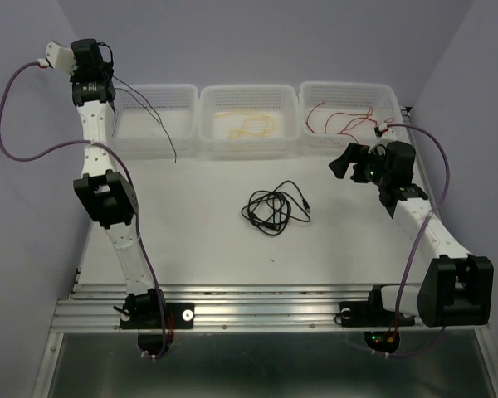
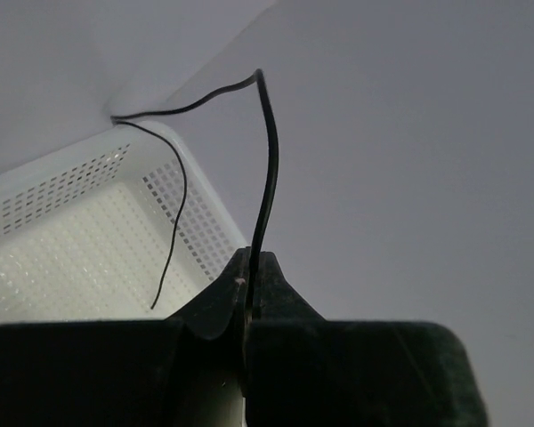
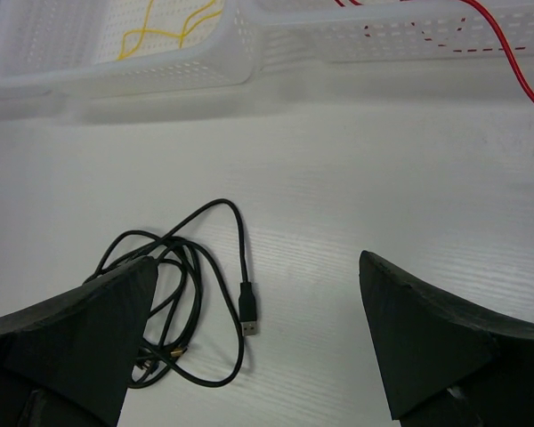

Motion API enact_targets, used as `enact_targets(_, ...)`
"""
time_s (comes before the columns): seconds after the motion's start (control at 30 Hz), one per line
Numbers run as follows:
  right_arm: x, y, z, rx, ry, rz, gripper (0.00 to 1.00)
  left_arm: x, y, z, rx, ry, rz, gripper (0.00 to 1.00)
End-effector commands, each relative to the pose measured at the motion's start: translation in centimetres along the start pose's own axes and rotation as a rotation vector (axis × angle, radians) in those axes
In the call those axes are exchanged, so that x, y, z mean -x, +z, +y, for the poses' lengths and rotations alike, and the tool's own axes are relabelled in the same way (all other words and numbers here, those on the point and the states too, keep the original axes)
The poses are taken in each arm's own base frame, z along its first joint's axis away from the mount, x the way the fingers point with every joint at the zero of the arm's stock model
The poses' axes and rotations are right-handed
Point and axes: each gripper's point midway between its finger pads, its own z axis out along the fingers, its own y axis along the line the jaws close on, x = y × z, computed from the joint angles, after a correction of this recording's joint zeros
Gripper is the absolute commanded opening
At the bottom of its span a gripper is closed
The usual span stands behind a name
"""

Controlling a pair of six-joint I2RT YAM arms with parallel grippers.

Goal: Untangle the cables

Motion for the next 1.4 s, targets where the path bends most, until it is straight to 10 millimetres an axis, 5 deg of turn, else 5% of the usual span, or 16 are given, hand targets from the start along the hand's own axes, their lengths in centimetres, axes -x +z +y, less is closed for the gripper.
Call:
enact_targets(0.0, 2.3, 0.3, 0.4, 0.011, -0.037, -0.051, 1.00, 2.6, 0.4, -2.9, -0.077, -0.165, -0.113, 0.00)
enact_targets(0.13, 1.9, 0.9, 0.1, 0.009, -0.028, -0.037, 1.00, 4.1, -0.6, -5.4, -0.152, -0.274, -0.134, 0.00)
enact_targets(0.4, 1.0, 1.4, -0.2, 0.008, -0.009, -0.002, 1.00, 9.0, -6.8, -10.6, -0.330, -0.372, -0.168, 0.00)
enact_targets(0.63, 1.2, 1.1, -0.1, 0.007, -0.015, -0.015, 1.00, 9.9, -7.4, -10.4, -0.320, -0.377, -0.203, 0.00)
enact_targets(0.87, 0.8, 1.6, -0.5, -0.005, -0.010, -0.001, 1.00, 4.8, -2.7, -7.9, -0.255, -0.300, -0.130, 0.00)
enact_targets(1.1, 0.2, 2.1, -1.0, -0.014, 0.002, 0.018, 1.00, -2.4, 1.5, -1.4, -0.053, -0.122, -0.117, 0.00)
enact_targets(1.37, -0.7, 2.7, -1.5, -0.021, 0.016, 0.041, 1.00, -7.5, 5.4, 3.7, 0.104, -0.020, -0.105, 0.00)
